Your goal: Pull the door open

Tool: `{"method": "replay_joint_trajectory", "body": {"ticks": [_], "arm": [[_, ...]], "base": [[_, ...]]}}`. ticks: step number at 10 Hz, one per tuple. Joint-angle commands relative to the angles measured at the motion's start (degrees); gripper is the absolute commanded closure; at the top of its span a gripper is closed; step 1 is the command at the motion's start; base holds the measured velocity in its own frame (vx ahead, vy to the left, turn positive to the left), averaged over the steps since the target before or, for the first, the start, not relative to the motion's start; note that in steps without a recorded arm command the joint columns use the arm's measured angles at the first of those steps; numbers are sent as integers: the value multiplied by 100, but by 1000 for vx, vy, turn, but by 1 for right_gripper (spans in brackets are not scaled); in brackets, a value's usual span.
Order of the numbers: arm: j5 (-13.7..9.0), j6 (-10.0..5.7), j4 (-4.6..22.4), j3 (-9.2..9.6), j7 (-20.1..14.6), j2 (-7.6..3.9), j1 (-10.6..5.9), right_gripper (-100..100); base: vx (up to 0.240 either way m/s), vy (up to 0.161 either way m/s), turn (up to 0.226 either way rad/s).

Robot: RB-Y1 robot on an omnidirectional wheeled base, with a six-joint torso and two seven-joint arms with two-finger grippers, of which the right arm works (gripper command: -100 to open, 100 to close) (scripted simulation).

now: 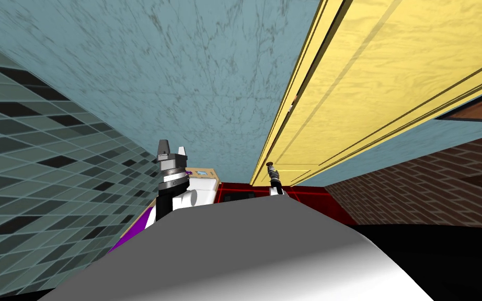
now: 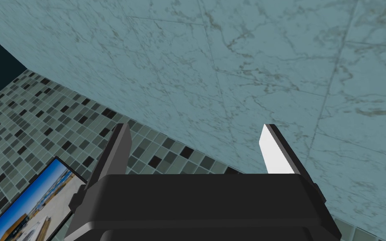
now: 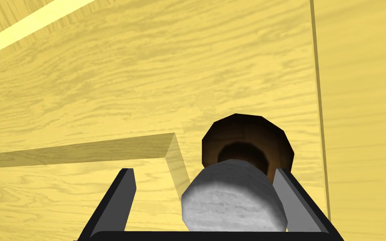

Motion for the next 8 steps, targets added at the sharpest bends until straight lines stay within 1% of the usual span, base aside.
{"method": "replay_joint_trajectory", "body": {"ticks": [1, 2, 5, 6, 7, 8], "arm": [[-159, 154, 286, -191, -40, -286, -31, 100], [-159, 154, 333, -191, -40, -296, -31, 100], [-159, 154, 333, -191, -40, -296, -31, 100], [-159, 154, 246, -191, -40, -296, -31, 100], [-159, 154, 261, -191, -40, -296, -31, 100], [-159, 154, 333, -191, -40, -296, -31, 100]], "base": [[-20, 17, 18], [-4, -10, 8], [6, 4, 3], [4, 6, -3], [0, 11, -44], [-7, 13, 20]]}}
